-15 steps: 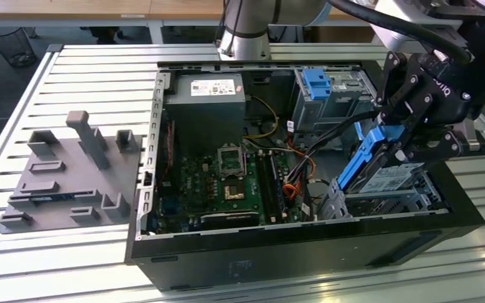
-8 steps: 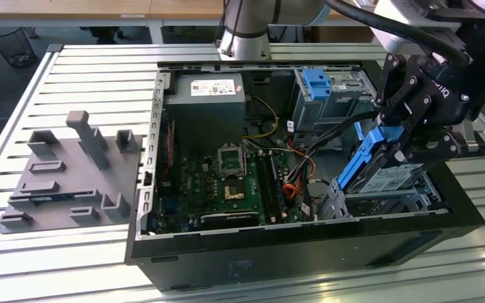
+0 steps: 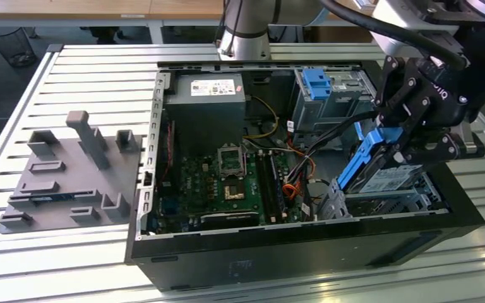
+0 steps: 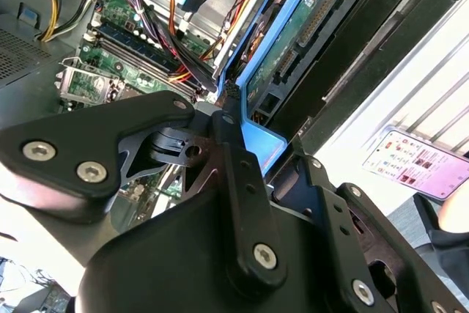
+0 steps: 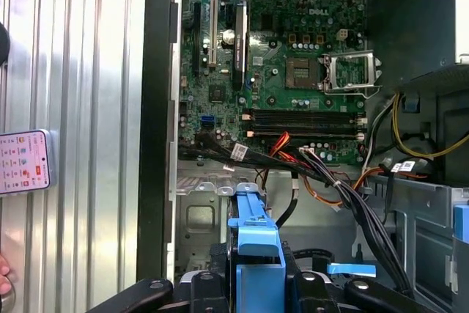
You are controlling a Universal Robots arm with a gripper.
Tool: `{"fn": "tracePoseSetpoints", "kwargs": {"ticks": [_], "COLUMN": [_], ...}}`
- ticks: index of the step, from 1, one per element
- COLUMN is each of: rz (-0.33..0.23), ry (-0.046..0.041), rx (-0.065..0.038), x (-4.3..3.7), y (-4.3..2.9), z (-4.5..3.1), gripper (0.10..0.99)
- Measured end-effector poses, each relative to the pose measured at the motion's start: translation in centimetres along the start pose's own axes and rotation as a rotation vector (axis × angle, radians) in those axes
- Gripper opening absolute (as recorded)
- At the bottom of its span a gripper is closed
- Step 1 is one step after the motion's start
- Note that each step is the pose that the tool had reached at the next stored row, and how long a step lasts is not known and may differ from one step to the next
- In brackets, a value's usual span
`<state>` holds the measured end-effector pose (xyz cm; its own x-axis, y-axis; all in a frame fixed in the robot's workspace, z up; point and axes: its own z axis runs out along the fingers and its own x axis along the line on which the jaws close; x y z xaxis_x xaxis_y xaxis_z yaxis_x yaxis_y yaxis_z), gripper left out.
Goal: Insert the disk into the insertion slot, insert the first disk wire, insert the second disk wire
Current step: 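Insert the disk into the insertion slot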
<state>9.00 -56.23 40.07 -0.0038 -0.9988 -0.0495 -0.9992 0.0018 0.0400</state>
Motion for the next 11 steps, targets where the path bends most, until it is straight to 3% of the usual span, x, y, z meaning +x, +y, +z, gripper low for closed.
{"fn": "tracePoseSetpoints", "kwargs": {"ticks": [11], "rz": [0.000], "ry": [-0.0001], "rx": [0.000], "x": [0.01], "y": [-0.01], "z": [0.27], "gripper": [0.365]}}
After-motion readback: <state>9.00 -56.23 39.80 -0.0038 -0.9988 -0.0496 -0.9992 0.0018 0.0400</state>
